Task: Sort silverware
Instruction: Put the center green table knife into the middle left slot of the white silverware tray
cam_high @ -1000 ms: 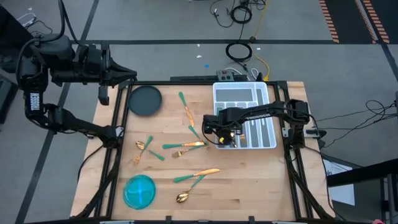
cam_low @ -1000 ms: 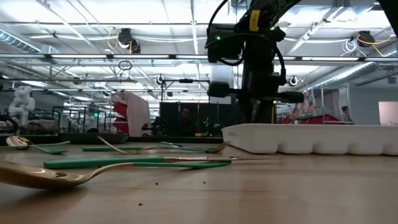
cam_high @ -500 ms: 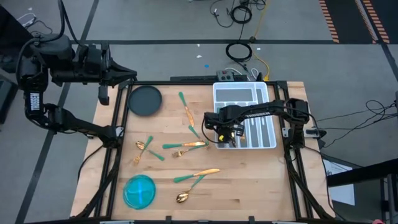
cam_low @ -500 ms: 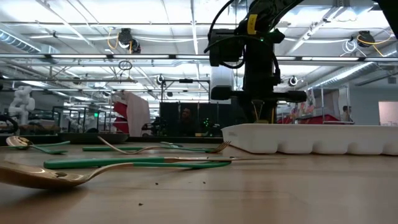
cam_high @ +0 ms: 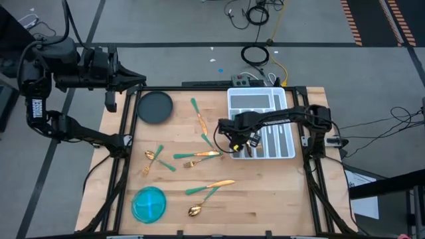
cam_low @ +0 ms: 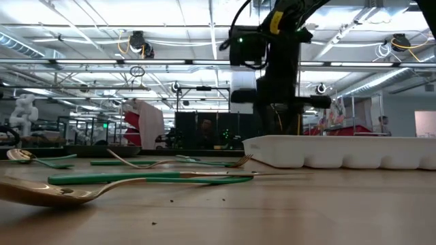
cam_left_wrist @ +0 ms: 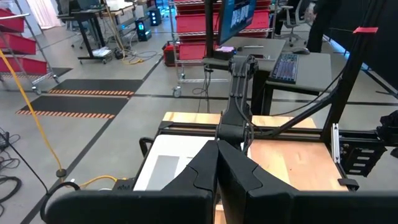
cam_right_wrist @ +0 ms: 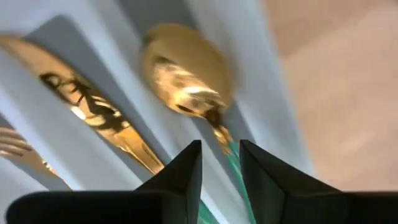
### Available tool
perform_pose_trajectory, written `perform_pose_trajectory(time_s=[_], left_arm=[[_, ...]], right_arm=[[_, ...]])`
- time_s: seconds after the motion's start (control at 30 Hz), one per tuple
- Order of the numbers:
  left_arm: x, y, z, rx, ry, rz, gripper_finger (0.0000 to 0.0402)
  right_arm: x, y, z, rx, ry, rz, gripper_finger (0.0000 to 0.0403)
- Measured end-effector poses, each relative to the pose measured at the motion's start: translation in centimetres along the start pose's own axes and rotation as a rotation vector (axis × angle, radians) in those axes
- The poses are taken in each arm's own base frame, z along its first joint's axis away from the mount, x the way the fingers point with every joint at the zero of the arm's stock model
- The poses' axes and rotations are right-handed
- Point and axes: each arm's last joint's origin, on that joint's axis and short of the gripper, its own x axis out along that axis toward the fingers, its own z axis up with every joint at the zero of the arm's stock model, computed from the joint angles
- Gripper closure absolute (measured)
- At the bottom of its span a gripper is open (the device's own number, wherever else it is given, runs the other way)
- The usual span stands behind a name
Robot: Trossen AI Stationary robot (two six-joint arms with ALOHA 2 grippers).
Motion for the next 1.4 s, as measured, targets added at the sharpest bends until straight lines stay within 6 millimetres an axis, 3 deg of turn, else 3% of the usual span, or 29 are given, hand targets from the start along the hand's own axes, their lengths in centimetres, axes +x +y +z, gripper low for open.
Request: perform_pose_trajectory(time_s=[0.27, 0.47, 0.6, 0.73, 0.97, 1.2, 1.4], left_arm=[[0.0, 0.0, 0.4, -0.02, -0.042, 0.004, 0.0388], [0.0, -0.1, 0.6, -0.04, -0.066, -0.067, 0.0388], [-0.5, -0.5, 0.7, -0.035, -0.085, -0.16, 0.0388], [-1.4, -0.7, 0.6, -0.028, -0.105, -0.163, 0.0388], [-2.8, -1.0, 0.3, -0.017, -0.113, -0.166, 0.0388], [-4.0, -1.2, 0.0, -0.016, -0.121, -0.164, 0.0388], [-4.5, -1.4, -0.5, -0.028, -0.078, -0.165, 0.0388]], right_arm=[[-6.2, -1.6, -0.3, 0.338, -0.104, -0.15, 0.0283], [-10.7, -3.9, 1.0, 0.822, -0.537, -0.177, 0.0281], [-11.3, -5.4, 4.1, 0.879, -0.779, -0.261, 0.0281], [-9.4, -6.3, 6.4, 0.91, -0.848, -0.271, 0.0281], [-4.1, -7.3, 8.4, 0.995, -0.786, -0.108, 0.0264], [-2.0, -10.1, 11.2, 0.948, -0.71, -0.058, 0.0193], [0.5, -11.0, 12.4, 0.92, -0.527, 0.051, 0.018]])
